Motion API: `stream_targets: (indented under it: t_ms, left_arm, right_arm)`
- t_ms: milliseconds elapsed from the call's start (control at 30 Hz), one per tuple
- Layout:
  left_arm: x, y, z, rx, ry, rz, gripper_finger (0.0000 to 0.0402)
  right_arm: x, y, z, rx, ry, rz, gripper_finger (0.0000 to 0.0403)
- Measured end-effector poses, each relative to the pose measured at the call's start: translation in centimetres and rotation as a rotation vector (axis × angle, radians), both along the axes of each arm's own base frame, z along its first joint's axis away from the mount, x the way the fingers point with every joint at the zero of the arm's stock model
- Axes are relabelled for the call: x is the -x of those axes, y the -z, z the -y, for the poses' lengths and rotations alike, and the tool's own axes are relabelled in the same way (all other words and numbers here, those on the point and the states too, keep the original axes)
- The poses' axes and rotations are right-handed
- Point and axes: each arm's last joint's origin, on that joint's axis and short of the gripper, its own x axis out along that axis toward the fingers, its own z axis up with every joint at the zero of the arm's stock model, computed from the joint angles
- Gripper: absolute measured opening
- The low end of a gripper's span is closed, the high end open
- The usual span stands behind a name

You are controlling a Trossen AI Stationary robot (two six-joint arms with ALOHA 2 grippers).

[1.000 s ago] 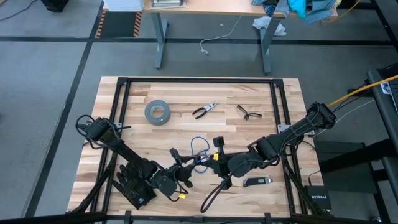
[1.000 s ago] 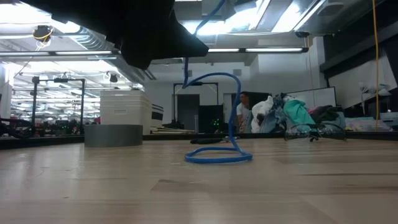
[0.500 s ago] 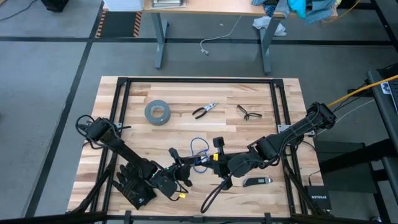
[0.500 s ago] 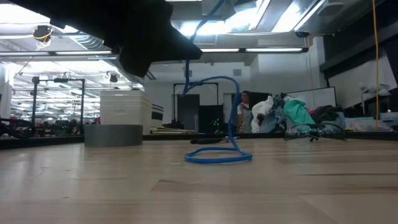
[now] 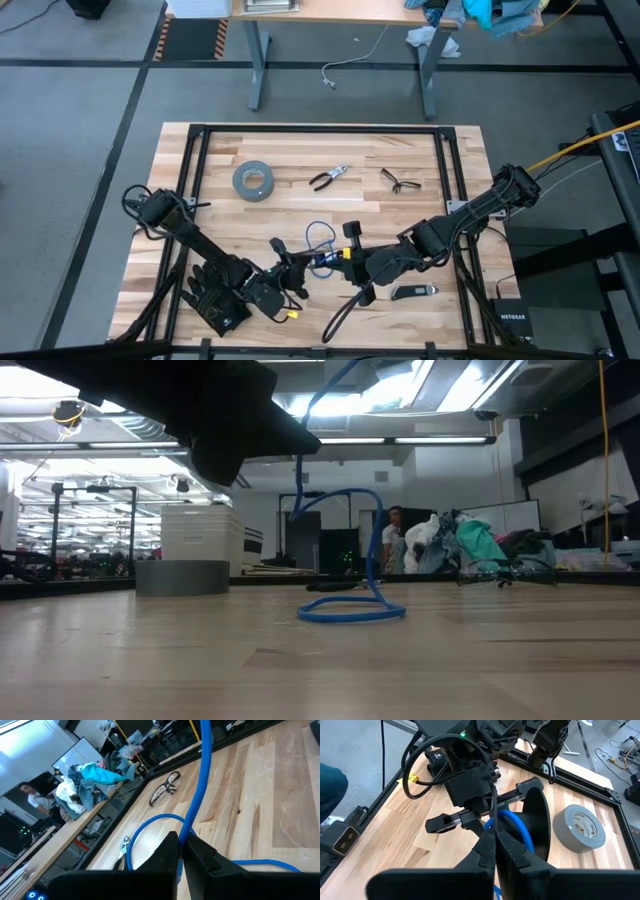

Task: Coil cords
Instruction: Coil the blue wire cable onto the black spool

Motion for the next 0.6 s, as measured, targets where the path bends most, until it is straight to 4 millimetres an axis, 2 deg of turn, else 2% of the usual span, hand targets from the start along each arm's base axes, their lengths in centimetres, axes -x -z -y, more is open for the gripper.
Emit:
stream_targets:
  t_ms: [167,600]
  left_arm:
    - [0.5,-0.6,0.1,-0.022,-0.012,-0.009,0.0003]
    - [1.9,-4.0,0.9,-0.033,0.034,0.018,0.0003]
  right_arm:
    - [0.1,0.2,0.0,0.008,-0.003,-0.02,0.0001]
    - [0.3,0.4,0.1,0.014,-0.012,-0.052,0.0001]
